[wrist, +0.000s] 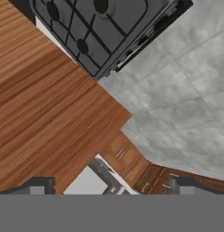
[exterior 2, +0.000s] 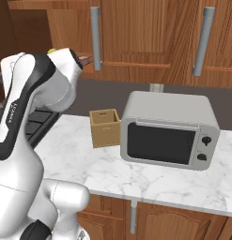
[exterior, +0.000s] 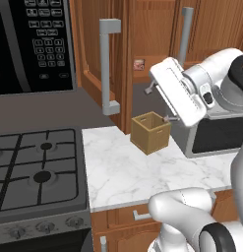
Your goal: Pick the bar soap and sponge from the cabinet and place them on the counter.
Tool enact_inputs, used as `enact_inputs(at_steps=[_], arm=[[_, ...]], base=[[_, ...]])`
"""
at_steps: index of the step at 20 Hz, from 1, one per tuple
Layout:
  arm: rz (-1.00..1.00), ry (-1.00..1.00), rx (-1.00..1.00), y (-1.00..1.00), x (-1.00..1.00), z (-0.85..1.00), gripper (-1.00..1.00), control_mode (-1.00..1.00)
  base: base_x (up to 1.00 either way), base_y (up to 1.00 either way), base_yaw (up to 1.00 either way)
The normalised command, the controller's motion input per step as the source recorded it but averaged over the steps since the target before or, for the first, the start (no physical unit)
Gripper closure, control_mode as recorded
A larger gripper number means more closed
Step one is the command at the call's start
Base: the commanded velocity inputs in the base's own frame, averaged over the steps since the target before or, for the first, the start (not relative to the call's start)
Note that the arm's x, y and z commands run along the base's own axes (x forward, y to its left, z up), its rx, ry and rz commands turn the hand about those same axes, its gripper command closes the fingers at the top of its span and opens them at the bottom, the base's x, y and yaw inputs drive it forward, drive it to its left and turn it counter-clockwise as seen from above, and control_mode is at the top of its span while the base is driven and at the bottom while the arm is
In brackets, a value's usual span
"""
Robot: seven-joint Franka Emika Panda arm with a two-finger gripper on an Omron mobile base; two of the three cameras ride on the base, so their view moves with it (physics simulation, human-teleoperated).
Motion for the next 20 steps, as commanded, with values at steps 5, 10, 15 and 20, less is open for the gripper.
enact_inputs(at_steps=[5,10,15,20], arm=[[0.0,0.05,0.01,0.35,0.42,-0.02,-1.0,-1.0],[0.0,0.03,0.0,0.22,0.42,0.0,-1.0,-1.0],[-0.01,0.01,0.01,0.19,0.02,-0.07,-1.0,-1.0],[-0.1,0.0,0.02,0.29,-0.01,-0.17,-1.0,-1.0]], base=[[0.0,0.0,0.0],[0.0,0.0,0.0],[0.0,0.0,0.0],[0.0,0.0,0.0]])
